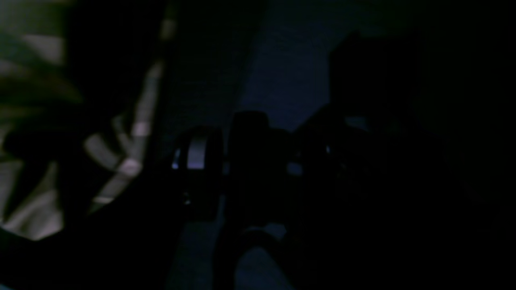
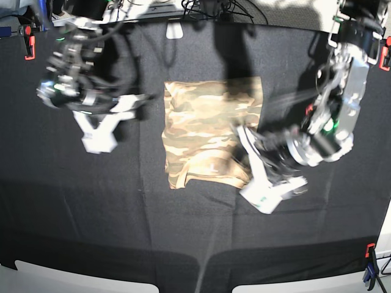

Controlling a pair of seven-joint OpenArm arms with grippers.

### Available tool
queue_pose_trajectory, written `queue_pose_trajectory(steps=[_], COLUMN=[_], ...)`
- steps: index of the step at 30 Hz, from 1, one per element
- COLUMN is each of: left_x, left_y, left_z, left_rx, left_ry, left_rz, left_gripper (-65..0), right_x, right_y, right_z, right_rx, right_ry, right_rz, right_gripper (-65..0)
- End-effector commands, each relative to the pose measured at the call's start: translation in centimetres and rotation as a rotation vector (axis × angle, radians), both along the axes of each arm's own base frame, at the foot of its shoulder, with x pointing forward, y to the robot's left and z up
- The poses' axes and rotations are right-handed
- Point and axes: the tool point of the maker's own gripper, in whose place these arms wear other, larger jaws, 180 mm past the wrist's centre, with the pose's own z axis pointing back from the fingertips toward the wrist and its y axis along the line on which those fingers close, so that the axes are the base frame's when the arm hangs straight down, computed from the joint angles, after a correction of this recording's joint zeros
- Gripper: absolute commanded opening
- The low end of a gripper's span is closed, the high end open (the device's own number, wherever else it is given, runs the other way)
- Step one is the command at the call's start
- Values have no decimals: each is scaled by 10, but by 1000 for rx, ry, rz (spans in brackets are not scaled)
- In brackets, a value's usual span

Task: Layout the t-shirt on the table in an organized manner, then fold the t-shirt properly
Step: 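Press and smooth the folded bundle with the left gripper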

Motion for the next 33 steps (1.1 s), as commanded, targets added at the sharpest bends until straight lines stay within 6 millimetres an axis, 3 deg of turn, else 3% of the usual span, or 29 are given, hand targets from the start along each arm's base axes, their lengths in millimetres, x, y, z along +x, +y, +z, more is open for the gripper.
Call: queue_pose_trajectory(steps=[1,7,12,14,22,26,29,33], left_x=[-3,-20,-18,-15,-9,-10,-11,-31], left_y=[-5,-31,-43,-47,-68,-76,-73,-70], left_z=[5,-5,19,13,-47,-68,-111,-163], left_rx=[-44,-158,-229,-213,-241,-240,-149,-76], left_ry=[-15,-78,-262,-261,-93,-67,-52,-46], left_rz=[-11,-62,-33,-24,23,35,71,32], left_gripper=[-285,-285,-285,-285,-285,-285,-285,-285], right_x=[12,5,3,1,-2,-2,-2,-2], right_y=[-13,-84,-119,-128,-132,-132,-132,-132], right_z=[16,32,49,52,54,54,54,55], right_rx=[-9,-93,-112,-132,-135,-135,-135,-134], right_ry=[-63,-81,-115,-116,-117,-117,-117,-118], right_rz=[-20,-143,-202,-209,-204,-204,-204,-204], right_gripper=[-347,-347,-347,-347,-347,-347,-347,-347])
